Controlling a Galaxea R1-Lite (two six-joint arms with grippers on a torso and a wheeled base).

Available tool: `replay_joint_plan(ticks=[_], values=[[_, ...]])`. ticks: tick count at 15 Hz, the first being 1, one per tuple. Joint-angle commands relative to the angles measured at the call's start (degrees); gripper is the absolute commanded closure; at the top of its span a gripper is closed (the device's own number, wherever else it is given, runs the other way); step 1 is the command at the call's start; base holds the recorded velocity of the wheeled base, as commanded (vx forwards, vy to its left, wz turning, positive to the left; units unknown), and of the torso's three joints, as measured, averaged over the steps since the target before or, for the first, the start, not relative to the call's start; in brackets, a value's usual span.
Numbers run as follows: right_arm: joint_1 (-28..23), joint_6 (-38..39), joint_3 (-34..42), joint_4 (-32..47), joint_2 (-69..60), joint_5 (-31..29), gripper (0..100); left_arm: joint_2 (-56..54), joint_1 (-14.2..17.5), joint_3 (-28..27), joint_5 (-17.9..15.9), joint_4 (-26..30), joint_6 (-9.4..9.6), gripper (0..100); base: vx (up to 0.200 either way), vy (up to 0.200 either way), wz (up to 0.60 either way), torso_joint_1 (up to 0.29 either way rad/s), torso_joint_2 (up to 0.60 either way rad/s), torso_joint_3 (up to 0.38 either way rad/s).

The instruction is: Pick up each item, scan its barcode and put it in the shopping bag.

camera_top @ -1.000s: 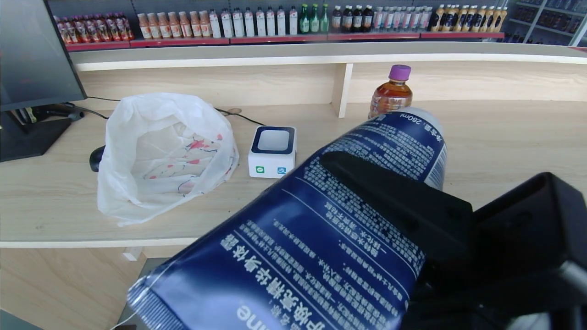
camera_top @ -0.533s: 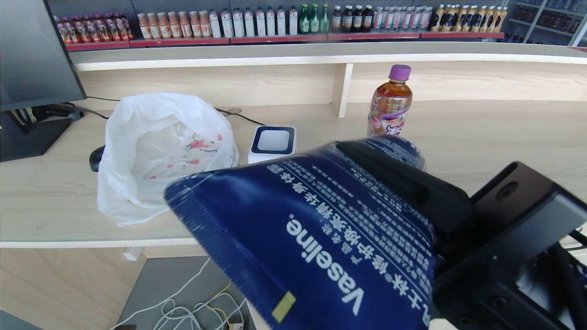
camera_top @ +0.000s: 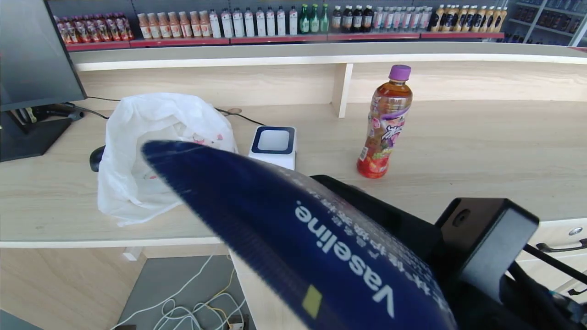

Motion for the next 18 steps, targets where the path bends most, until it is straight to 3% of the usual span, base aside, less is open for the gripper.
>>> replay_joint_plan(ticks=[1, 6, 8, 11, 12, 14, 16, 18], values=[[0.6, 1.6, 0.1, -0.3, 0.2, -0.2, 100, 0.0, 0.0, 0.0, 0.1, 0.0, -0.02, 0, 0.0, 0.0, 0.0, 0.0, 0.0, 0.0], [0.1, 17.1, 0.0, -3.0, 0.3, -10.5, 100, 0.0, 0.0, 0.0, 0.0, 0.0, -0.02, 0, 0.0, 0.0, 0.0, 0.0, 0.0, 0.0], [-6.4, 25.7, -1.6, -3.0, -0.5, -12.9, 100, 0.0, 0.0, 0.0, 0.1, 0.0, -0.02, 0, 0.0, 0.0, 0.0, 0.0, 0.0, 0.0], [-8.8, 40.0, -2.8, -0.5, 0.0, -13.0, 100, 0.0, 0.0, 0.0, 0.0, 0.0, -0.02, 0, 0.0, 0.0, 0.0, 0.0, 0.0, 0.0], [-9.5, 42.3, -3.0, -0.4, 0.0, -13.1, 100, 0.0, 0.0, 0.0, 0.0, 0.0, -0.02, 0, 0.0, 0.0, 0.0, 0.0, 0.0, 0.0], [-15.5, 44.2, -2.3, -0.4, -0.1, -12.1, 100, 0.0, 0.0, 0.0, 0.0, 0.0, -0.02, 0, 0.0, 0.0, 0.0, 0.0, 0.0, 0.0], [-18.0, 49.2, -2.3, -0.2, -0.1, -7.0, 100, 0.0, 0.0, 0.0, 0.0, 0.0, -0.02, 0, 0.0, 0.0, 0.0, 0.0, 0.0, 0.0], [-21.8, 52.2, -2.5, 0.4, 0.0, -6.3, 100, 0.0, 0.0, 0.0, 0.1, 0.0, -0.02, 0, 0.0, 0.0, 0.0, 0.0, 0.0, 0.0]])
